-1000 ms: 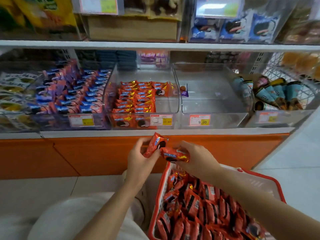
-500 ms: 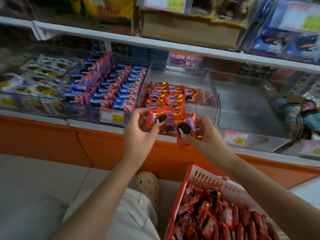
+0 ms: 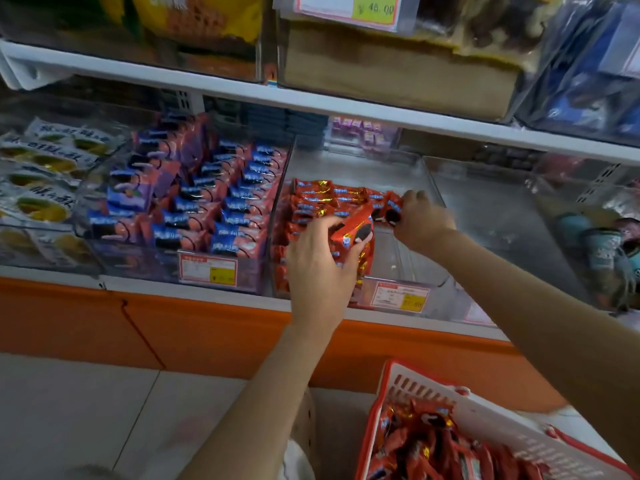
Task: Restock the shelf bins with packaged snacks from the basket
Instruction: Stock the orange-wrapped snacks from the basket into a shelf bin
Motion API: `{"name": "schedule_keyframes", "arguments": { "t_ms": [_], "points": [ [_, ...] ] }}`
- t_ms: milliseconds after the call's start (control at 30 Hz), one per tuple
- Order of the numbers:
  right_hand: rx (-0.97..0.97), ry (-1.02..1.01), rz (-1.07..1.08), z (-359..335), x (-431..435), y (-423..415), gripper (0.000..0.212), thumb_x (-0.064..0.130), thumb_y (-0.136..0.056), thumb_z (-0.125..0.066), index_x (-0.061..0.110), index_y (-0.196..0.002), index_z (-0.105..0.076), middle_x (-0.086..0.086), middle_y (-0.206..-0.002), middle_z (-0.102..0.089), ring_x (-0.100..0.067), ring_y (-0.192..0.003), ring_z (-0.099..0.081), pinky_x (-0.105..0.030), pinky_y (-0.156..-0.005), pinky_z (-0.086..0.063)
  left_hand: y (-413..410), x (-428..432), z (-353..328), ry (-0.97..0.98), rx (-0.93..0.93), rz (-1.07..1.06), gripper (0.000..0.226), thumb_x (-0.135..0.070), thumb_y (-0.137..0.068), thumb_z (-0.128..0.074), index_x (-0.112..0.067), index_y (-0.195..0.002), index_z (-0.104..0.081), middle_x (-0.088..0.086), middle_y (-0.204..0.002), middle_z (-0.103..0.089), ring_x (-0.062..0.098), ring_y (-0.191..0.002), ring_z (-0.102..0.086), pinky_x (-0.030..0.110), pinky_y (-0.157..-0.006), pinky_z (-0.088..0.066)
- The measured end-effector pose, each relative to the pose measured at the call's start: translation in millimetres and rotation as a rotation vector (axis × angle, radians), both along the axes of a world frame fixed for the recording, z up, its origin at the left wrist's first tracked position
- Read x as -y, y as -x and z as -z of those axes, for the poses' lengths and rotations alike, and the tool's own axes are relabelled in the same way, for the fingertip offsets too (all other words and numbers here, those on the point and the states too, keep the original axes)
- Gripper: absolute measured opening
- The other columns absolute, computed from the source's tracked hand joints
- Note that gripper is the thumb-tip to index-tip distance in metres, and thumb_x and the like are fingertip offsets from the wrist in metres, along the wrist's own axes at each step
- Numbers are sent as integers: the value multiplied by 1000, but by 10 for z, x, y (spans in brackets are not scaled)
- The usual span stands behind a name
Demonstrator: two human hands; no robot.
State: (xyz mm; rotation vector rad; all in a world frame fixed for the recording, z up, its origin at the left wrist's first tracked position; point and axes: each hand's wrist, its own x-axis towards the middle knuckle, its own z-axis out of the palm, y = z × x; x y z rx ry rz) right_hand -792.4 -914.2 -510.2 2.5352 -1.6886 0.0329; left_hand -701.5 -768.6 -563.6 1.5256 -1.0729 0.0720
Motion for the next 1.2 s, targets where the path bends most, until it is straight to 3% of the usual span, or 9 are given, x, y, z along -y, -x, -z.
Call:
{"name": "schedule_keyframes", "arguments": {
  "t_ms": [133, 267, 367, 500, 633, 800, 1033, 1133, 1200],
  "points": [
    [-231, 29, 28, 99, 261, -196, 45, 22, -97, -47, 1, -135, -37, -17, -132, -47, -32, -116, -53, -37, -87, -46, -130, 97, 100, -42, -107, 69, 40, -36, -85, -67, -18, -117, -50, 0, -118, -60, 15, -109, -59, 44, -81, -56],
    [-359, 21, 63, 231, 463, -344, 34, 21, -98, -46, 1, -126, -48, -15, -124, -56, -30, -112, -56, -39, -91, -45, -286, 126, 197, -40, -20, 45, 42, -45, -86, -57, -16, -116, -51, 2, -118, -62, 19, -107, -62, 47, -80, -56],
    [-303, 9, 71, 361, 611, -412, 36, 18, -95, -51, 2, -128, -48, -15, -126, -53, -30, -118, -51, -41, -98, -42, -301, 135, 201, -53, 28, 8, 39, -43, -89, -60, -16, -115, -51, 3, -115, -62, 19, -106, -61, 47, -82, -55],
    [-300, 112, -71, 454, 763, -404, 45, 12, -90, -58, 9, -133, -46, -17, -129, -47, -31, -121, -42, -43, -101, -41, -296, 160, 202, -61, 95, -43, 41, -43, -87, -57, -12, -113, -53, 6, -112, -62, 22, -105, -60, 46, -83, -54],
    [-251, 164, -127, 536, 863, -372, 59, 4, -82, -65, 6, -134, -38, -17, -131, -45, -31, -122, -42, -40, -99, -39, -284, 165, 213, -41, 56, -32, 37, -37, -88, -62, -13, -115, -52, 5, -114, -61, 20, -106, -61, 45, -79, -56],
    [-156, 51, -95, 546, 890, -393, 62, 3, -82, -66, 3, -135, -34, -19, -131, -42, -35, -122, -45, -43, -98, -41, -264, 146, 135, -35, -59, -20, 44, -41, -87, -60, -13, -120, -51, 4, -119, -59, 19, -106, -61, 41, -76, -58],
    [-135, -46, -55, 518, 807, -368, 67, 14, -83, -68, 4, -138, -32, -20, -133, -42, -36, -124, -43, -52, -102, -40, -306, 115, 55, -149, -89, 77, 38, -22, -83, -72, -16, -118, -59, -1, -117, -60, 15, -106, -61, 29, -82, -56],
    [-157, 42, -69, 412, 625, -373, 62, 15, -86, -64, 5, -136, -31, -18, -134, -40, -33, -125, -42, -45, -102, -41, -311, 67, 13, -158, -209, 107, 40, -27, -82, -73, -18, -117, -56, -3, -115, -63, 12, -103, -62, 20, -77, -56],
    [-13, 50, -119, 329, 426, -344, 57, 15, -87, -62, 7, -136, -33, -16, -135, -40, -32, -126, -40, -43, -102, -38, -310, 24, -24, -143, -305, 118, 37, -24, -84, -71, -19, -116, -55, -3, -112, -65, 10, -101, -63, 11, -73, -53]
  ]
}}
